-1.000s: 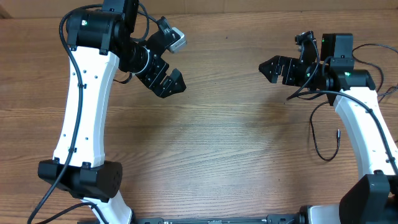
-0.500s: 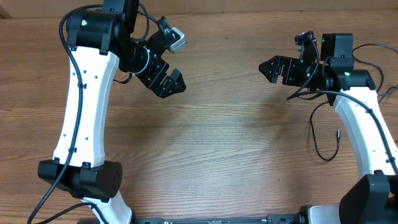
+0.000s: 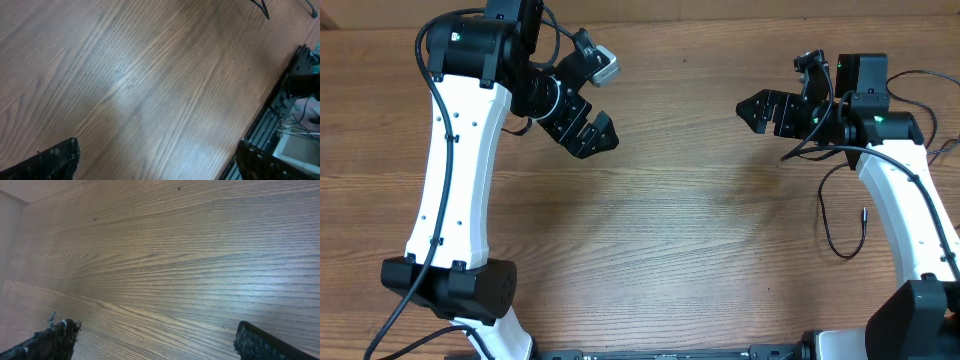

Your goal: Untangle cables

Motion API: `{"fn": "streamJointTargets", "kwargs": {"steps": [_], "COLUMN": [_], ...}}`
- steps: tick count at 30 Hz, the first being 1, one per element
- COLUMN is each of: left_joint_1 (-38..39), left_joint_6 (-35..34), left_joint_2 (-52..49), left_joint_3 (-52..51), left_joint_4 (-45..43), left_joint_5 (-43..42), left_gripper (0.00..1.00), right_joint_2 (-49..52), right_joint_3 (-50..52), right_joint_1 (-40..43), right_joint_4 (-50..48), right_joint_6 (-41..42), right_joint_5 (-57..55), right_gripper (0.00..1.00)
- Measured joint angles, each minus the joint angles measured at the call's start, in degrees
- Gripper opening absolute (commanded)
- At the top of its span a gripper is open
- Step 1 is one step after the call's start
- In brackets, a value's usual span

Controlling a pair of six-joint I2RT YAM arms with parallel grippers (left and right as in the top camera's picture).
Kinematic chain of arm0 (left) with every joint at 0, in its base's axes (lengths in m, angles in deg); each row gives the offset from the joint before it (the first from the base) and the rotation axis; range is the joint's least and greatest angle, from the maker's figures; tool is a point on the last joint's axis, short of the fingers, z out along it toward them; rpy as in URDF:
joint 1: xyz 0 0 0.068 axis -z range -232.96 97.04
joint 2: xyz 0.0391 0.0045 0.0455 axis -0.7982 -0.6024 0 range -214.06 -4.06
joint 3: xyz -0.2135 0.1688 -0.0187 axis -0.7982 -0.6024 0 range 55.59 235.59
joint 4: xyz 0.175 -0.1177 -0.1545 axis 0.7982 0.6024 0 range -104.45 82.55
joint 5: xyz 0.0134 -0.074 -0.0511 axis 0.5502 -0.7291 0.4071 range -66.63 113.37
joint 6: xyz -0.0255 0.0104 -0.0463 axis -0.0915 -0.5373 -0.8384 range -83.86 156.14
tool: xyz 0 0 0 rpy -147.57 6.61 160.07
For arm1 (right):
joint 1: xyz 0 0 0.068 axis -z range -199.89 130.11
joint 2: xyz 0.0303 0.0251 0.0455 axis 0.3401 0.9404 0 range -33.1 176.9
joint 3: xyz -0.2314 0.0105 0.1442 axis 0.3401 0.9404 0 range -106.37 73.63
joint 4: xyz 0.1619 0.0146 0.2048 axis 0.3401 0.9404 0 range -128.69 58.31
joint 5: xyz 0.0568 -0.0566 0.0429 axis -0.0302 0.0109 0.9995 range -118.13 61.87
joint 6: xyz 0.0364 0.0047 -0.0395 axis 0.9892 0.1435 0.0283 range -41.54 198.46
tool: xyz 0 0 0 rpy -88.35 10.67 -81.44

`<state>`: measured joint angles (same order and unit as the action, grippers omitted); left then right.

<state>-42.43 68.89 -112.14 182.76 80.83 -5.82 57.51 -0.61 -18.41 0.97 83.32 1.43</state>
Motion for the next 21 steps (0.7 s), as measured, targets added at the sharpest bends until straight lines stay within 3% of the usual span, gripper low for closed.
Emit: {"fn": "streamJointTargets", "kwargs": {"steps": [3, 6, 12, 21], "left_joint_1": [0.0, 0.0, 0.0, 0.0], "left_joint_6": [-0.02, -0.17, -0.22, 0.35], "left_joint_2": [0.98, 5.42, 21.22, 43.1], "left_joint_3": [-0.5, -5.27, -24.09, -50.8], "left_joint_4": [-4.76, -15.45, -39.41, -63.17], "left_joint_5": [-0.15, -1.73, -6.29, -8.41], "left_gripper": [1.0, 0.99, 1.0, 1.0], "right_joint_2": [0.0, 0.0, 0.0, 0.0], "right_joint_3": [0.0, 0.0, 0.0, 0.0], "right_joint_1": [0.0, 0.0, 0.0, 0.0], "right_joint_4": [0.0, -0.02, -0.02, 0.0], "right_joint_6": [0.0, -0.02, -0.02, 0.0], "right_joint_5": [0.0, -0.02, 0.02, 0.0], "right_gripper": [1.0, 1.0, 1.0, 1.0]}}
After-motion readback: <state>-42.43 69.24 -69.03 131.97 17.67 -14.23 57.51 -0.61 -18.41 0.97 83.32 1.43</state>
